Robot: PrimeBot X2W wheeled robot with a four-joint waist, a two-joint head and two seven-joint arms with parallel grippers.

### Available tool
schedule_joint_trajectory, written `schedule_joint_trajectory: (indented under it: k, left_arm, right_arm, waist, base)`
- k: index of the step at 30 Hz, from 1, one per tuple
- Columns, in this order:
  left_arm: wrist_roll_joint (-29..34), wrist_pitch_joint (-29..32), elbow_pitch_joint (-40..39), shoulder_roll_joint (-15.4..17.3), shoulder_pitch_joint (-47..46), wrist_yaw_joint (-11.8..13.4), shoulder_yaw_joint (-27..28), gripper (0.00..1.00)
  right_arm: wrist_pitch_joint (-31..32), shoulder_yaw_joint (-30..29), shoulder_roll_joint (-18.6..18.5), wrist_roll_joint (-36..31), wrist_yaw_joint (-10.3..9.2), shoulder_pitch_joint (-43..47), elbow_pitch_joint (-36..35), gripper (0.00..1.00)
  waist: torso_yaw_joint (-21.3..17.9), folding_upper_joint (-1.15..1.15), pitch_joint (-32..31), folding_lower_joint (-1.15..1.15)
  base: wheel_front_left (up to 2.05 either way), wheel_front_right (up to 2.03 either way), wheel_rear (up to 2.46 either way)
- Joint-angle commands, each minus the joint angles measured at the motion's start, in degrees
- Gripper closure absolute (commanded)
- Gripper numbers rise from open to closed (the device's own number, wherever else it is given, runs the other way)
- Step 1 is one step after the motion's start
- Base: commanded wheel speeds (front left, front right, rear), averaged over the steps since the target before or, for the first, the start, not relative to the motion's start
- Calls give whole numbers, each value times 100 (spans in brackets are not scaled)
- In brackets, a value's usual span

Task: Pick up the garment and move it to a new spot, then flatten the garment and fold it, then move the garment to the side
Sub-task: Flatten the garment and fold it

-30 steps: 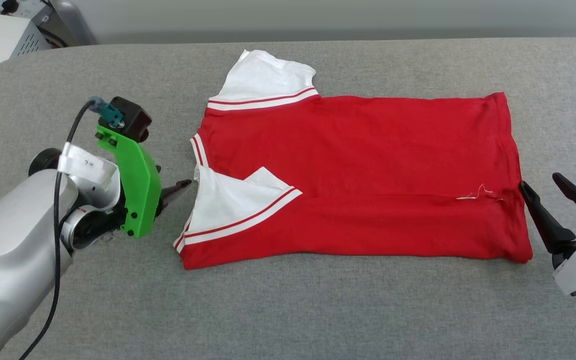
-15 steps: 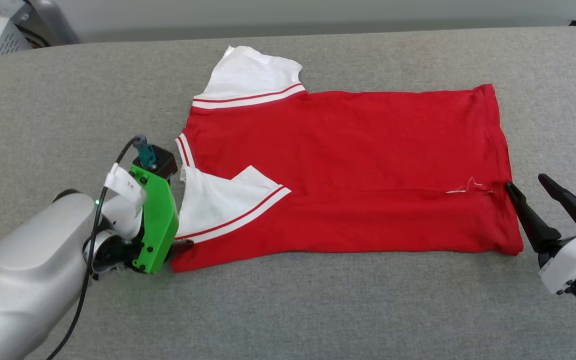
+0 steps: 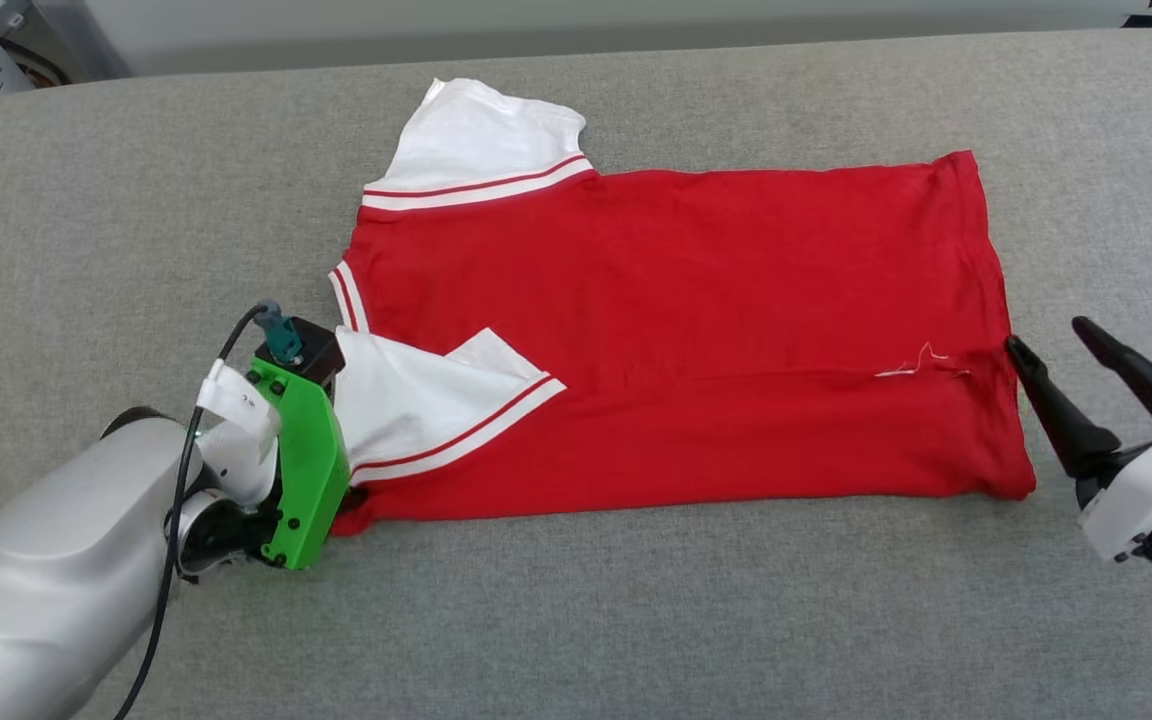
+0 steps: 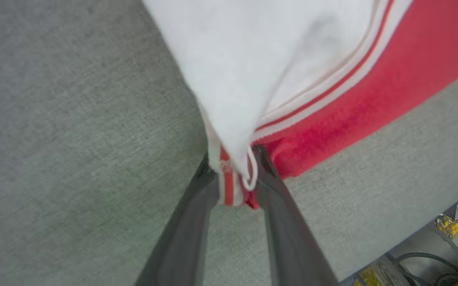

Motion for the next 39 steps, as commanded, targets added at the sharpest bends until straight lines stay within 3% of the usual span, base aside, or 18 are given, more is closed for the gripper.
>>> schedule_joint_trajectory:
  k: [1,7,13,17,23,33,37,38,39]
  left_arm:
    - [-15,-119,1,-121,295,-15,-170,100]
    - [10,-727,-260,21,161,-15,-140,100]
    - [96,-1048,-568,206,35,-15,-186,100]
    - [153,-1172,-696,245,-53,-15,-209,100]
    - [288,-1262,-795,204,-237,-15,-281,100]
    - [411,-1388,-784,106,-428,-15,-331,100]
    - [420,-1450,-746,112,-383,-15,-357,100]
    - [410,-1481,-721,116,-352,-15,-362,100]
    - [396,-1506,-707,120,-324,-15,-365,100]
  right_arm:
    - [20,-40,-103,-86,-3,-132,-22,0]
    - [570,-163,-614,-200,-3,-372,-267,0]
    - [1983,151,-1226,144,-3,-630,-549,0]
    - [2701,433,-1354,430,-3,-765,-572,0]
    - [3459,930,-1098,659,-3,-894,-53,0]
    - [3346,1653,-402,563,-3,-820,1212,0]
    - [3183,1943,-265,742,-3,-775,1382,0]
    - [3095,1990,-271,777,-3,-798,1389,92]
    - [3025,2022,-287,804,-3,-818,1385,100]
  waist:
    - [18,0,-48,0]
    - [72,0,-158,0]
    - [146,0,-176,0]
    - [208,0,-109,0]
    - [336,0,91,0]
    - [486,0,377,0]
    - [457,0,370,0]
    - [432,0,342,0]
    - [413,0,317,0]
  base:
    - [0,0,0]
    - [0,0,0]
    - [0,0,0]
    - [0,0,0]
    - [0,0,0]
    - [0,0,0]
    - [0,0,0]
    - [0,0,0]
    - [0,0,0]
